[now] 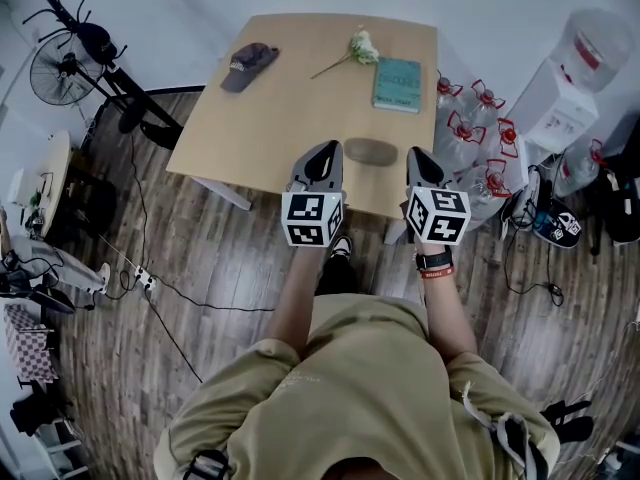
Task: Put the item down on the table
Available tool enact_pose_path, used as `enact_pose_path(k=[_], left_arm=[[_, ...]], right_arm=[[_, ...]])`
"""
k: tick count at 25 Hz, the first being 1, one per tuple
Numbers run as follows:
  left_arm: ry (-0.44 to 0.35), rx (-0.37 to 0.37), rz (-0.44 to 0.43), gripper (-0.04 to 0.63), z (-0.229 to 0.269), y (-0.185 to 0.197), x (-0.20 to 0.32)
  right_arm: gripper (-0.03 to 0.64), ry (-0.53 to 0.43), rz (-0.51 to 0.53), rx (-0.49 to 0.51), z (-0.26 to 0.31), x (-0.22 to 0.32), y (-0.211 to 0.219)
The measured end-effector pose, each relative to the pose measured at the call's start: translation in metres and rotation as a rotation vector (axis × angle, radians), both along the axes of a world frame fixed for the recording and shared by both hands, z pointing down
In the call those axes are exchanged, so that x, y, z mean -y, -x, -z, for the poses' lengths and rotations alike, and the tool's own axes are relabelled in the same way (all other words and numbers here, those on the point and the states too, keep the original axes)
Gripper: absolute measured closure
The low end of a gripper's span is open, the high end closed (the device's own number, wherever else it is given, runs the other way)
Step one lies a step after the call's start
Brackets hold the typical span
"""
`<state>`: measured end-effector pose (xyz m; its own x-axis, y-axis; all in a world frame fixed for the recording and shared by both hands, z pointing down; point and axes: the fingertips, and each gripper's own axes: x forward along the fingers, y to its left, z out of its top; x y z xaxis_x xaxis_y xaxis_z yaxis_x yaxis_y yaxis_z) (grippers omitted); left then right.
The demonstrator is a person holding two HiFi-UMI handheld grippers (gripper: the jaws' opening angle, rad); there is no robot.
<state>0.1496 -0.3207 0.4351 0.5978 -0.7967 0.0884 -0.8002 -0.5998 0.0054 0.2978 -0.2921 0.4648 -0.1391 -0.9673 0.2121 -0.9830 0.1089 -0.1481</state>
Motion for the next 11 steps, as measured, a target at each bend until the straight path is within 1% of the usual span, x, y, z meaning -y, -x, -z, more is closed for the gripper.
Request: enact_pose_path(k=[7, 11], left_arm=[[0.026, 0.002, -0.001, 0.571, -0.011, -0.002, 0.029], [0.072, 0.033, -0.002, 0.571, -0.033, 0.015, 0.051]], right_arm=[[0.604, 0.026, 0.01, 0.011, -0.01, 0.025, 0.0], [0.604, 0.058, 0.015, 0.042, -0.03, 0.044, 0.017]])
